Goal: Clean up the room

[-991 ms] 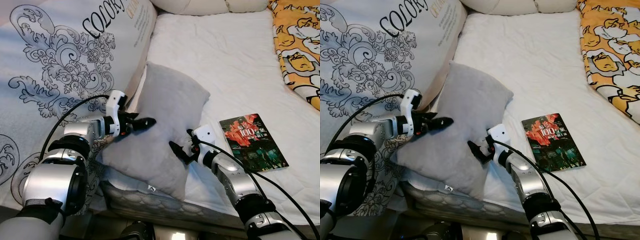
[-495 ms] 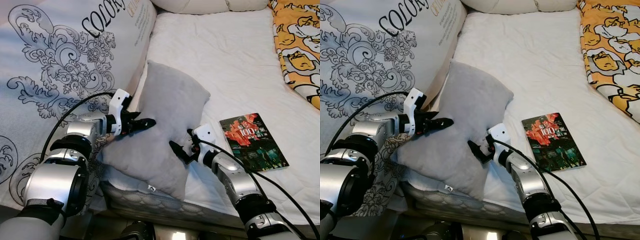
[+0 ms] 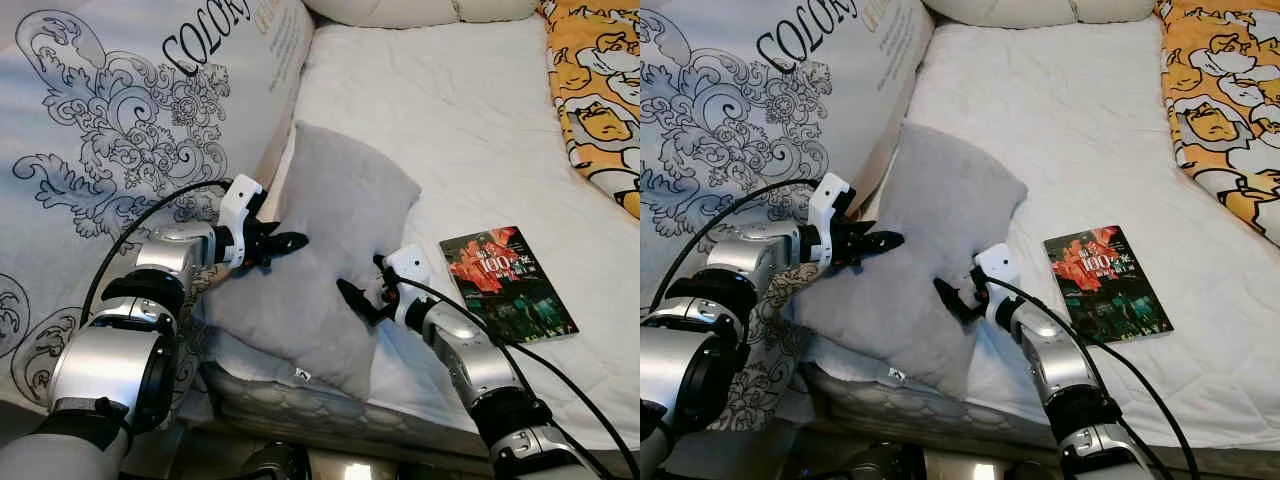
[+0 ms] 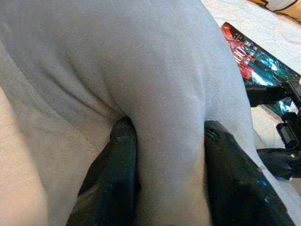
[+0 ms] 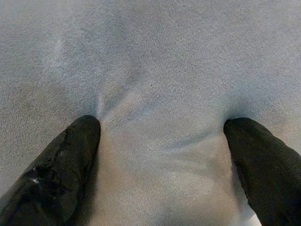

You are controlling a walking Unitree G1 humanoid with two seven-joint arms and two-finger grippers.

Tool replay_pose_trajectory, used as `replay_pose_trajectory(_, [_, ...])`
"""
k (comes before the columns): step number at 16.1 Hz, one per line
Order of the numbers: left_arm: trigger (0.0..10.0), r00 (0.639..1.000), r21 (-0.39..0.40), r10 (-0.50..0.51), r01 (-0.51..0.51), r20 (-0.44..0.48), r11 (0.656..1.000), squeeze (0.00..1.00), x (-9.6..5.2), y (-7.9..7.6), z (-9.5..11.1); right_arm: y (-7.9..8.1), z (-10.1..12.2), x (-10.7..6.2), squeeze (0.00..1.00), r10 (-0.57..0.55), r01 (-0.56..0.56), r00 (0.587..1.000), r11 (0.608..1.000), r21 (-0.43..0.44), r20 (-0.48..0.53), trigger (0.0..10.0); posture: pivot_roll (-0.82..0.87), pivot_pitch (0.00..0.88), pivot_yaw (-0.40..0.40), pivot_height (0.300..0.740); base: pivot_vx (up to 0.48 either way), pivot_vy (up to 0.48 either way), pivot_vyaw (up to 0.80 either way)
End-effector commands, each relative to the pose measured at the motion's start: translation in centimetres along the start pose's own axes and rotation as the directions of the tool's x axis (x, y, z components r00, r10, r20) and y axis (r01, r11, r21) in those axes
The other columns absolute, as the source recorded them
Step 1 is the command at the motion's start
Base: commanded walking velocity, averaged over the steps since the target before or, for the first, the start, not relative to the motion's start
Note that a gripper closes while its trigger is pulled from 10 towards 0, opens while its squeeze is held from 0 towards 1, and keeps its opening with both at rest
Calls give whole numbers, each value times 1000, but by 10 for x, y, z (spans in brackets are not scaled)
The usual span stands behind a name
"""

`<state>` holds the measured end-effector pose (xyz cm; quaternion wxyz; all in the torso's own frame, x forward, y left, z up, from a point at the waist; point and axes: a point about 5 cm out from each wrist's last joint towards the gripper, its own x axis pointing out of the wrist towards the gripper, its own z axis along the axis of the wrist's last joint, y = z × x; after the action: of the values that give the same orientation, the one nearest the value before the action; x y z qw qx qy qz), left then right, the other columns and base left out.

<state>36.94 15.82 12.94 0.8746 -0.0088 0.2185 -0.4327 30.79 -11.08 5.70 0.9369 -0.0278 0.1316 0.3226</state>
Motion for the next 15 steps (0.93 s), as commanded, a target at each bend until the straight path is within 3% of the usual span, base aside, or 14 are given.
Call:
replay_pose_trajectory(1, [0,999,8,-28,28,-22,1000,0,3,-4,-4,4,-3,0,0,14,-14,1000,1000,8,-17,10000,-12,81,133,740,0,0,0])
replay_pose_trajectory(10, [0,998,68,-20,24,-60,997,0,7,-7,-12,3,1,-8,0,18,-18,1000,1000,7,10,10000,-10,65,137,740,0,0,0])
replay_pose_trajectory(15, [0,999,182,10,-3,-38,983,0,4,-6,-4,-4,12,-26,0,4,-4,998,1000,10,64,10000,7,48,121,740,0,0,0])
